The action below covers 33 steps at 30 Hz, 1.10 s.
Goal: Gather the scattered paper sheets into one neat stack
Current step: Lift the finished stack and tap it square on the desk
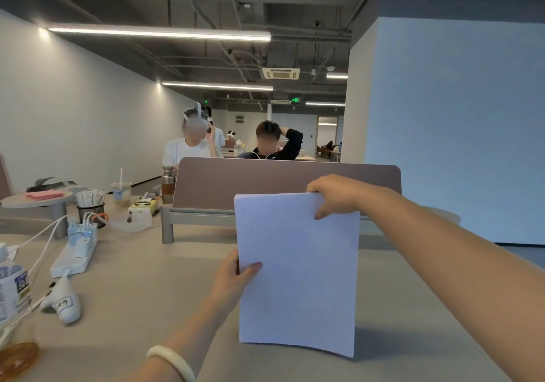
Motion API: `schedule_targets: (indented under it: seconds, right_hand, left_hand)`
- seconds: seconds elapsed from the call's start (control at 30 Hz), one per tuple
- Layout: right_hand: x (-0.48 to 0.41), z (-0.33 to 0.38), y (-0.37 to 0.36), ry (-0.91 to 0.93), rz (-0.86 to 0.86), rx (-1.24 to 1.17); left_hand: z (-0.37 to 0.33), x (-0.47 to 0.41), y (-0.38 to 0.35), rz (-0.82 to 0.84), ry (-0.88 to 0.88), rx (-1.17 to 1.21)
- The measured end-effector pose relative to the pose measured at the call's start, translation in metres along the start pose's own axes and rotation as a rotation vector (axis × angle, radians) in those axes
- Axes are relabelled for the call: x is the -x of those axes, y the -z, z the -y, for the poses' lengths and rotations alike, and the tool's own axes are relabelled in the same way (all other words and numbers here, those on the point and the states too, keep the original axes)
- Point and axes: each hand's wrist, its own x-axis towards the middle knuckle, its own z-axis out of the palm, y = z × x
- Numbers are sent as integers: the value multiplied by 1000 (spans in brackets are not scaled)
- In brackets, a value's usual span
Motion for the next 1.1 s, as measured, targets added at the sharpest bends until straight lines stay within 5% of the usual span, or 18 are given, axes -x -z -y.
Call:
schedule_targets:
  seconds: [0.1, 0.23, 0.33, 0.43, 0.67, 1.1]
  right_hand:
    - [10, -27, -8, -99, -97, -218]
    - [37, -61, -35, -241, -293, -832]
    - [56, -68, -88, -256, -231, -1145]
    - [63, -56, -150, -330, -193, -1208]
    - [49, -27, -184, -427, -478, -1296]
    - [56, -32, -249, -427, -322, -1226]
  left_hand:
    - [1, 0, -7, -22, 9, -20]
    - [0, -1, -16, -61, -15, 1]
    - [-2, 4, -20, -78, -13, 28]
    - [4, 10, -24, -109, 33, 75]
    - [-4, 13, -33, -182, -15, 43]
    - [29, 21, -42, -185, 92, -10]
